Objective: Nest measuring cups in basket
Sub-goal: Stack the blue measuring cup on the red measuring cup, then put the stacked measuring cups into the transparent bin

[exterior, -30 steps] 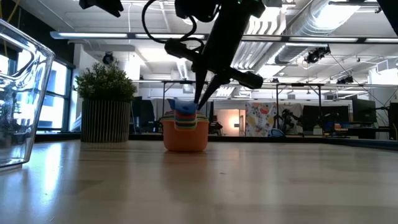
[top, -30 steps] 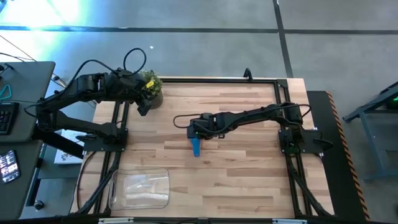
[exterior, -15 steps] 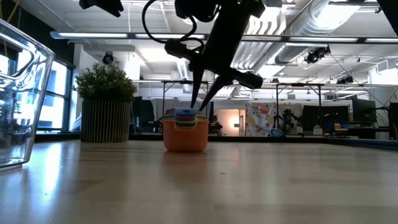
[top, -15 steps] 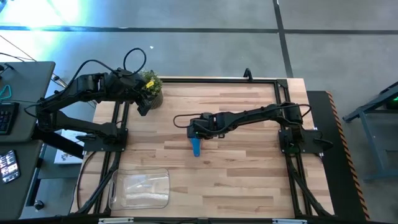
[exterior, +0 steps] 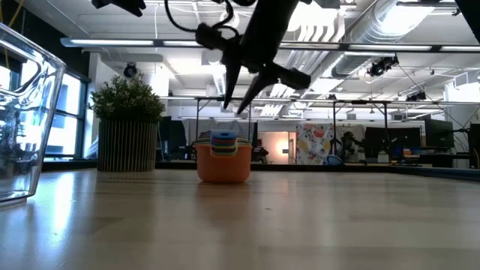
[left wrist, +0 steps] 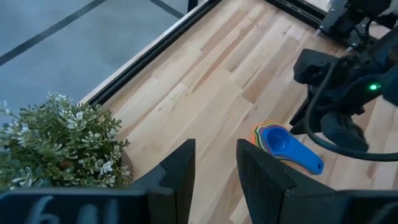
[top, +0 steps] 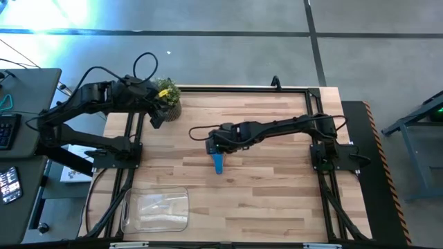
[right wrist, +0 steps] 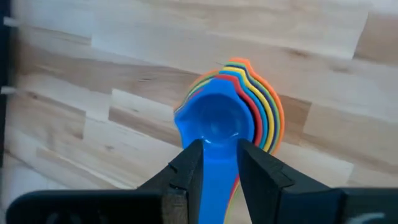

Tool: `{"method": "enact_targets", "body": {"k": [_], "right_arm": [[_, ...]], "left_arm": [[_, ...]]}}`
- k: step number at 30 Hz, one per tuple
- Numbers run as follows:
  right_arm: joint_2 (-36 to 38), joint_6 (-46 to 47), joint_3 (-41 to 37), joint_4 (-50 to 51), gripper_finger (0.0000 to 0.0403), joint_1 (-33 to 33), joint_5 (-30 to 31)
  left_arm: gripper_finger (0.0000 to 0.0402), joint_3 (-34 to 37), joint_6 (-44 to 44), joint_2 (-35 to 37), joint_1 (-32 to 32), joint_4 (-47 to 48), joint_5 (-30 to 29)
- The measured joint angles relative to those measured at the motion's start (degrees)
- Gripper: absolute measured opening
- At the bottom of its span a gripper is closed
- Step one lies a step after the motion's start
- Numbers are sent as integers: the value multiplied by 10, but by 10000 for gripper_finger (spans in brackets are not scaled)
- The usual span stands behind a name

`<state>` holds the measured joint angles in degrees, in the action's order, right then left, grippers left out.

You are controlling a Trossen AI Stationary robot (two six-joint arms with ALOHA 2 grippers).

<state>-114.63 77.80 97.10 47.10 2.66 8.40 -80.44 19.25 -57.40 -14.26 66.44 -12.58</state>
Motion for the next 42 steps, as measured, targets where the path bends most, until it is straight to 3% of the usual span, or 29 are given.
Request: {"method": "enact_targets", "body": {"k": [11,29,35,42], "right_arm": [[1,-240,174,154,90,-8,89],[2,-418,380,431,90,-66,164],[63,-459,325,429,90,-79,176],[189,-448,162,397,90,-98,200]], "left_arm": [[106,0,-29,35,0,0,0],[106,0,-14,46,0,0,0],[106,0,16,48,0,0,0],[106,0,43,48,0,-1,0]]}}
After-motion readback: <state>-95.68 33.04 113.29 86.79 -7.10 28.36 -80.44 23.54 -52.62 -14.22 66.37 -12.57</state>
